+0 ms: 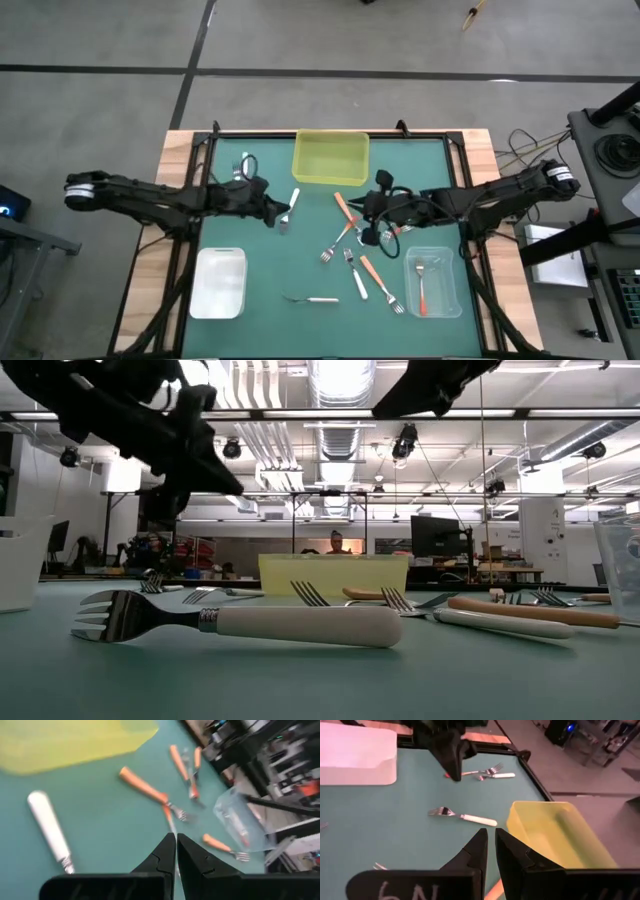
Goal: Sort silverware by color (type)
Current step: Put the white fork into the white bin
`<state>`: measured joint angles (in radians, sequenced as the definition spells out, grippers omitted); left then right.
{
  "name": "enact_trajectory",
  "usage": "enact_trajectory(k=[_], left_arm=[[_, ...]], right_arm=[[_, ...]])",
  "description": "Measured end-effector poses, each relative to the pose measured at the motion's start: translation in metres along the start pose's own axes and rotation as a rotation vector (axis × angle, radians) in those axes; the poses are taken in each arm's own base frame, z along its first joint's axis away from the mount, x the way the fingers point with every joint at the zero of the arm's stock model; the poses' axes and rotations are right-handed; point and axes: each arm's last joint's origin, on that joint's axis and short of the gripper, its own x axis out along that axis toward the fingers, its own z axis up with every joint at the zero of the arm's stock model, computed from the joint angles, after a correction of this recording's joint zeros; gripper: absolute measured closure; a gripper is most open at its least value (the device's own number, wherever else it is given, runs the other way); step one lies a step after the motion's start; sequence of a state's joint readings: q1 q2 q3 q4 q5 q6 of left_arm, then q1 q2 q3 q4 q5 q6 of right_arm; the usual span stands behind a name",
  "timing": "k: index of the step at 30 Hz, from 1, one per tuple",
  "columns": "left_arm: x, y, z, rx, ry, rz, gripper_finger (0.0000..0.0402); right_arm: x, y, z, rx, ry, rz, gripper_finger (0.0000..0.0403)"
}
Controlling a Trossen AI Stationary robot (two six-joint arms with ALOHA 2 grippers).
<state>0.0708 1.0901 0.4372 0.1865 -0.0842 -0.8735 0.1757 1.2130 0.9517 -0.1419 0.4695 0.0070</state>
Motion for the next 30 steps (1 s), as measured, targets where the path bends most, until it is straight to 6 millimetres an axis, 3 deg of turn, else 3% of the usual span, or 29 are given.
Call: enact_trajectory(k=[5,12,20,30], left_arm=[[0.019,-0.001,-0.001,-0.010,0.132,0.165,0.0402],[0.040,-0.002,0.002,0.123,0.329,0.498,0.0402],[0.068,-0.004,0.003,0.148,0.380,0.557,0.0402],[0.094,-0.001,0.014,0.194,0.430,0.621,0.0401]], right_arm=[[-0.016,-0.008,-0.003,-0.025,-0.030,0.000,0.0374],[-0.035,-0.018,-0.014,-0.012,-0.065,-0.003,0.0374],[-0.052,-0.026,-0.022,0.031,-0.111,-0.003,0.0374],[-0.049,-0.025,-0.023,0.033,-0.101,-0.003,0.0374]])
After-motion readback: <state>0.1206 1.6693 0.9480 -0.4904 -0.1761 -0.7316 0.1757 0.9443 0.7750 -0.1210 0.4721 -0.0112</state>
